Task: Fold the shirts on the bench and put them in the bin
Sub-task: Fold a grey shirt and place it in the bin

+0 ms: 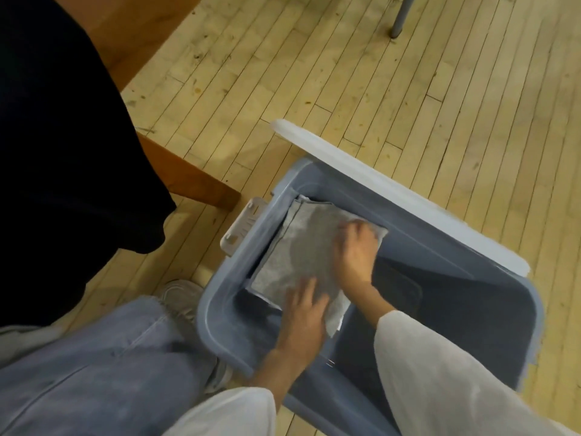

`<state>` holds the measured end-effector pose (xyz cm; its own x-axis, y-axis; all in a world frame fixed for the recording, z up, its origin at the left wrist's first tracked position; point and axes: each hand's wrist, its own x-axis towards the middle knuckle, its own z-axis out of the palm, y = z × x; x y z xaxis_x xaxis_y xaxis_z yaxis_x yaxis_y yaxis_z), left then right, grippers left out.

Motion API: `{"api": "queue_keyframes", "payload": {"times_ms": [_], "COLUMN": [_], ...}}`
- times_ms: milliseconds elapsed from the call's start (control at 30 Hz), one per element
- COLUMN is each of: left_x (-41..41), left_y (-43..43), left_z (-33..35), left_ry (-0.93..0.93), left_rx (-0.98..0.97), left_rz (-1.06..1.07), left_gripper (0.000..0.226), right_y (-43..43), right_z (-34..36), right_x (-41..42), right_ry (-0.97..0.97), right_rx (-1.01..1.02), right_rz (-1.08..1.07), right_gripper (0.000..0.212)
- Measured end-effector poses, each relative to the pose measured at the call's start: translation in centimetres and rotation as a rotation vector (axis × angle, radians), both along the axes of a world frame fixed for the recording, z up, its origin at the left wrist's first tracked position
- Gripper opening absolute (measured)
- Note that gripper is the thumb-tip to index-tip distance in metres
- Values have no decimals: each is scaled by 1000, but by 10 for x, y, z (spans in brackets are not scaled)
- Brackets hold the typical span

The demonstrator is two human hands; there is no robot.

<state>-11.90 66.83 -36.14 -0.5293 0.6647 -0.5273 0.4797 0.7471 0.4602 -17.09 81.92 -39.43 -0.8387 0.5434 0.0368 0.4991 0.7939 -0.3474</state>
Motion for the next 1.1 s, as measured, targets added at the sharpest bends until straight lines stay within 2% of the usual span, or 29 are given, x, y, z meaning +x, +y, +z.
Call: {"api": "queue_keyframes", "payload": {"times_ms": [33,100,133,200,267,400,467,533,600,633,733,867,933,1000,1067,1100], "left_x": [-6,-9,-9,-4,-2,-8,-18,-39,-66,-79,-109,-100,-86,-64,-39,-28], "left_y": [-1,-6,-8,-6,1,17,17,10,-5,-12,-51,-150,-207,-278,-344,-371], "left_z": [-1,-12,-15,-16,-17,-10,4,27,62,82,165,269,288,302,308,307], "left_ry": [35,-62,-142,-181,-194,-323,-388,-437,-469,-465,-341,127,354,601,712,693], "left_rx": [-25,-118,-150,-164,-202,-308,-303,-174,44,139,425,536,554,458,292,205], "left_rz": [71,-52,-107,-142,-112,-39,109,454,794,908,1121,1150,1165,1211,1296,1353], "left_gripper": [45,51,51,52,53,52,48,39,30,29,26,22,21,21,23,25], "right_y": [-11,-28,-31,-32,-33,-29,-27,-35,-58,-72,-136,-231,-271,-323,-375,-398], "right_z": [-5,-13,-20,-28,-30,-17,1,33,87,114,201,301,330,349,357,356], "right_x": [-8,-27,-37,-51,-59,-50,-47,-51,-57,-56,-57,-63,-71,-75,-72,-71], "right_ry": [-34,-283,-434,-657,-741,-667,-626,-337,-38,54,225,336,268,91,-83,-132], "right_rx": [50,14,-36,-5,27,43,-35,-163,-385,-520,-785,-948,-998,-951,-791,-695], "right_rz": [222,442,457,429,416,405,371,231,109,74,137,434,568,742,901,961], "right_gripper": [32,53,61,69,71,65,66,50,23,18,28,32,29,21,16,20]}}
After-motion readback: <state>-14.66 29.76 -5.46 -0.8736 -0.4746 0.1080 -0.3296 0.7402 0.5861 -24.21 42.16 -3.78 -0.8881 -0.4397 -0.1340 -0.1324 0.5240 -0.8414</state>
